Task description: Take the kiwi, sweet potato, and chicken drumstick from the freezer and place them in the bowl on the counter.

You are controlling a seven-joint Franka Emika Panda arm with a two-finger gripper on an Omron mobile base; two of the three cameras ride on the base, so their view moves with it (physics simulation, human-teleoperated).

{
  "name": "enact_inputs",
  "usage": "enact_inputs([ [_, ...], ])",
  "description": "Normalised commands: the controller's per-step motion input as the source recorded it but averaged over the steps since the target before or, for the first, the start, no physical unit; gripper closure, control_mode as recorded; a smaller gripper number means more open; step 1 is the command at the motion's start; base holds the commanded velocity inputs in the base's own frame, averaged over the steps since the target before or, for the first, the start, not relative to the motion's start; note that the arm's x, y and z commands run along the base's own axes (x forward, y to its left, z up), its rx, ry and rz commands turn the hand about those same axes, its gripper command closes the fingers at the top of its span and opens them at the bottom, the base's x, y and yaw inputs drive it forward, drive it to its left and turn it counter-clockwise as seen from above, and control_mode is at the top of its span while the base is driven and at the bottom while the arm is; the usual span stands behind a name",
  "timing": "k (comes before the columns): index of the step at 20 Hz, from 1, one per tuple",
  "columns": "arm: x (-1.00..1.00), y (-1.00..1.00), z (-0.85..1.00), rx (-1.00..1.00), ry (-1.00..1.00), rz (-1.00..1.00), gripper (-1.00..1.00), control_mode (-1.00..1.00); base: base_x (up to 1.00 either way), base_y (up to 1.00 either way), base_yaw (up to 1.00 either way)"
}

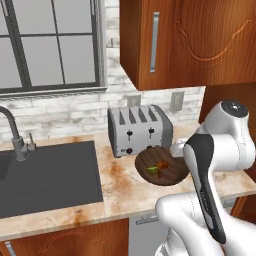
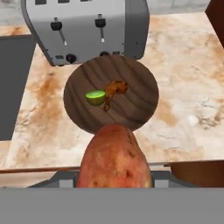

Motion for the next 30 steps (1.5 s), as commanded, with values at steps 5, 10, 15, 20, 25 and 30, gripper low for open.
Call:
enact_inputs([
  [5,0.46,-0.11,-0.52,0.00,0.00,0.00,1.00,-1.00,0.00,0.00,0.00],
  [10,0.51,-0.09,-0.47,0.00,0.00,0.00,1.00,-1.00,0.00,0.00,0.00],
  [15,0.46,-0.01,-0.47,0.00,0.04,0.00,1.00,-1.00,0.00,0.00,0.00],
  [20,0.43,-0.04,-0.55,0.00,0.06,0.00,1.00,-1.00,0.00,0.00,0.00],
  [25,0.41,-0.12,-0.57,0.00,0.05,0.00,1.00,-1.00,0.00,0.00,0.00],
  [30,0.33,-0.15,-0.51,0.00,0.05,0.00,1.00,-1.00,0.00,0.00,0.00],
])
